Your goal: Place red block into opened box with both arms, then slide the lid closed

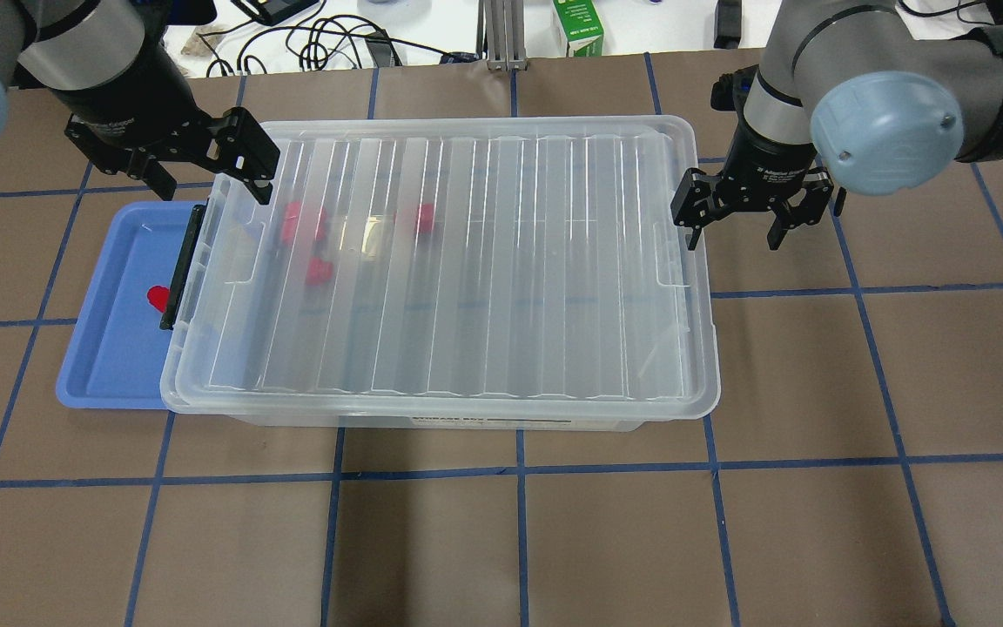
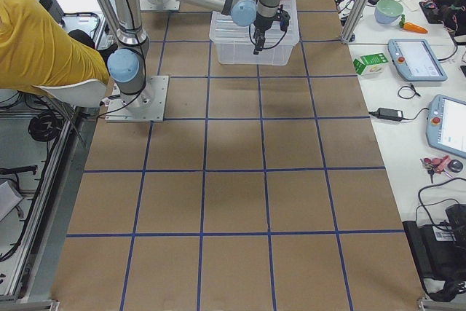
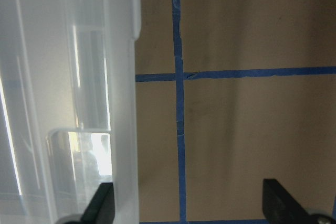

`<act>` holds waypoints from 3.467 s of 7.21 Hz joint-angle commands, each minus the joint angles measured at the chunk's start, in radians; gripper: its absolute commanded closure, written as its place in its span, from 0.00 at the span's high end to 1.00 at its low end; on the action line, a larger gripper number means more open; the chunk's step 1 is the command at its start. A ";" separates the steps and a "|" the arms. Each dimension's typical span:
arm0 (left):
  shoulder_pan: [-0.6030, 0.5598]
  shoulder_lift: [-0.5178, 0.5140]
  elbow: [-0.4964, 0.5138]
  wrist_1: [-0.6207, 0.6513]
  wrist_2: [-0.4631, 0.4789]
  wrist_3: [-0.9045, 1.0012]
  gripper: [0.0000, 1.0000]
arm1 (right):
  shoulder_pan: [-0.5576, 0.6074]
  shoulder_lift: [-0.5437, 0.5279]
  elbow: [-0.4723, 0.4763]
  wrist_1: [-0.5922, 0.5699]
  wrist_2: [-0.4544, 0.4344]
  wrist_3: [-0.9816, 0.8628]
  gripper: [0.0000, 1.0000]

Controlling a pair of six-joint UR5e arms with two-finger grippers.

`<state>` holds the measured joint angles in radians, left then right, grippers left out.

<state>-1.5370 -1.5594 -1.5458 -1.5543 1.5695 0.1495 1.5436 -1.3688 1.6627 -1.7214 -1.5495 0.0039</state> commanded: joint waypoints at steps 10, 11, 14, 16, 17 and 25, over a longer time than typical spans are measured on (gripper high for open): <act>0.012 -0.002 -0.030 0.005 -0.100 0.013 1.00 | -0.079 0.017 -0.001 -0.021 -0.014 -0.143 1.00; 0.015 -0.007 -0.028 -0.007 -0.062 0.013 1.00 | -0.088 0.017 -0.003 -0.021 -0.015 -0.145 1.00; 0.017 -0.010 -0.022 -0.029 -0.045 0.004 1.00 | -0.131 0.017 -0.004 -0.020 -0.017 -0.223 1.00; 0.081 -0.025 -0.011 -0.026 -0.033 -0.106 1.00 | -0.164 0.017 -0.007 -0.020 -0.018 -0.269 1.00; 0.172 -0.033 -0.019 -0.023 -0.032 -0.104 1.00 | -0.175 0.017 -0.007 -0.020 -0.020 -0.286 1.00; 0.500 -0.379 -0.134 0.399 -0.095 0.093 1.00 | -0.249 0.017 -0.009 -0.023 -0.047 -0.404 1.00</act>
<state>-1.0559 -1.8825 -1.6741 -1.2002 1.5084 0.2241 1.2980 -1.3516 1.6537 -1.7429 -1.5914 -0.3908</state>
